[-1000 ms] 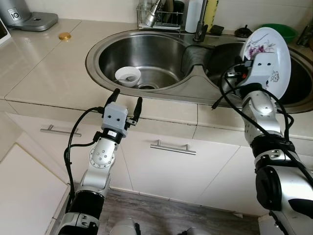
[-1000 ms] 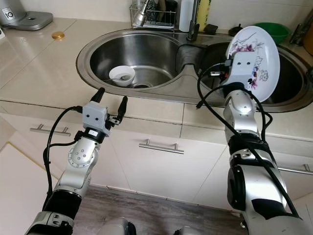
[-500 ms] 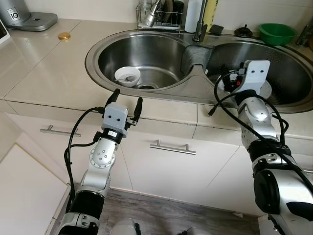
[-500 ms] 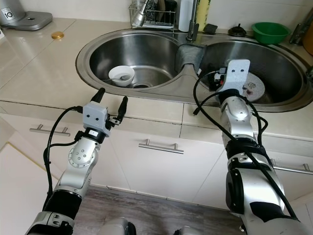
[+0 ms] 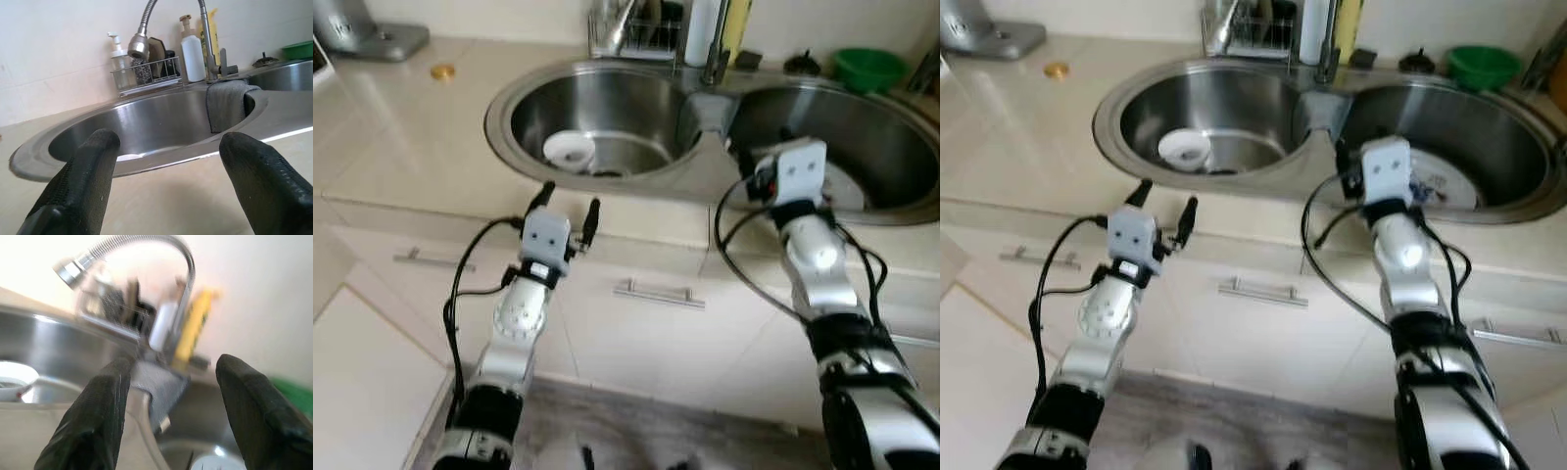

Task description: Kitchen organization

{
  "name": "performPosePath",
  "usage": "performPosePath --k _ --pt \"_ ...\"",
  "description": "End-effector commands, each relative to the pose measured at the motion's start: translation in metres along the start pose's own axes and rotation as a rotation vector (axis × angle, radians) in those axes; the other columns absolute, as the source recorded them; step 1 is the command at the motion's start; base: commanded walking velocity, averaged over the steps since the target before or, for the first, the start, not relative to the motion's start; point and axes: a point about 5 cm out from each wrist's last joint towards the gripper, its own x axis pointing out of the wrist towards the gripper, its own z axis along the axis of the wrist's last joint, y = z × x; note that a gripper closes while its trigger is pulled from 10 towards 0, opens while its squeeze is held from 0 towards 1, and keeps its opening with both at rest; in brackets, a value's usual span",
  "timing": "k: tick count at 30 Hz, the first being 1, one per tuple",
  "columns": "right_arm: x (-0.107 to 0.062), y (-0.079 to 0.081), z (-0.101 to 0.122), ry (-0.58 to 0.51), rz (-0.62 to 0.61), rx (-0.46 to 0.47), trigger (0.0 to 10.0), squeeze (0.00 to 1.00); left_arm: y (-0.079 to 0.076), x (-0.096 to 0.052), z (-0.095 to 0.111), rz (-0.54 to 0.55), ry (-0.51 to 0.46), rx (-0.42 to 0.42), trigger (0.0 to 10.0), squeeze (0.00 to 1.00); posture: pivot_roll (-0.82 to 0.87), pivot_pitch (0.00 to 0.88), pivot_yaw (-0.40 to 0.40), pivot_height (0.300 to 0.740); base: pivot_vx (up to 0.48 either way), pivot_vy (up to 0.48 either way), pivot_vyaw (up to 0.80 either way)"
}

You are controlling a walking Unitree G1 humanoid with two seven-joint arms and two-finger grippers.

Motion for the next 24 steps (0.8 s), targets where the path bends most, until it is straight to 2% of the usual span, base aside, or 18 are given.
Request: performPosePath --k 1,2,3,4,6,8,13,15,20,24 --pt "-0.001 0.003 0.014 -0.073 0.007 -0.027 10.0 0.0 -0.002 -0.001 0.002 -0.013 -0.01 0.002 10.0 0.0 0.08 0.0 -0.039 0.74 0.0 0.0 0.0" --pt "-0.011 0.006 0.016 -0.091 0.017 -0.036 10.0 0.0 -0.002 -0.001 0.002 -0.013 -0.011 0.0 10.0 0.0 0.07 0.0 -0.041 0.74 0.0 0.0 0.0" --pt "-0.011 0.006 0.016 -0.091 0.017 -0.036 10.0 0.0 -0.002 -0.001 0.002 -0.013 -0.011 0.0 10.0 0.0 0.07 0.0 -0.041 0.74 0.0 0.0 0.0" --pt "-0.023 0.008 0.017 -0.097 0.022 -0.05 10.0 0.0 -0.002 -0.001 0.002 -0.014 -0.013 -0.001 10.0 0.0 0.07 0.0 -0.041 0.74 0.0 0.0 0.0" --pt "-0.03 0.009 0.017 -0.093 0.019 -0.054 10.0 0.0 -0.002 -0.002 0.003 -0.015 -0.015 -0.003 10.0 0.0 0.07 0.0 -0.041 0.74 0.0 0.0 0.0" --pt "-0.045 0.012 0.015 -0.06 0.018 -0.07 10.0 0.0 -0.003 -0.002 0.003 -0.018 -0.017 -0.008 10.0 0.0 0.07 0.0 -0.042 0.74 0.0 0.0 0.0" --pt "-0.059 0.014 0.011 -0.013 0.013 -0.071 10.0 0.0 -0.003 -0.003 0.003 -0.021 -0.018 -0.013 10.0 0.0 0.06 0.0 -0.043 0.74 0.0 0.0 0.0" --pt "-0.074 0.016 0.008 0.016 0.02 -0.101 10.0 0.0 -0.004 -0.003 0.003 -0.024 -0.02 -0.02 10.0 0.0 0.06 0.0 -0.041 0.74 0.0 0.0 0.0" --pt "-0.086 0.01 0.002 0.069 -0.029 -0.12 10.0 0.0 -0.005 -0.002 0.004 -0.031 -0.026 -0.028 10.0 0.0 0.06 0.0 -0.044 0.74 0.0 0.0 0.0" --pt "-0.093 0.007 -0.002 0.104 -0.084 -0.105 10.0 0.0 -0.005 -0.002 0.006 -0.037 -0.039 -0.031 10.0 0.0 0.06 0.0 -0.044 0.74 0.0 0.428 0.0"
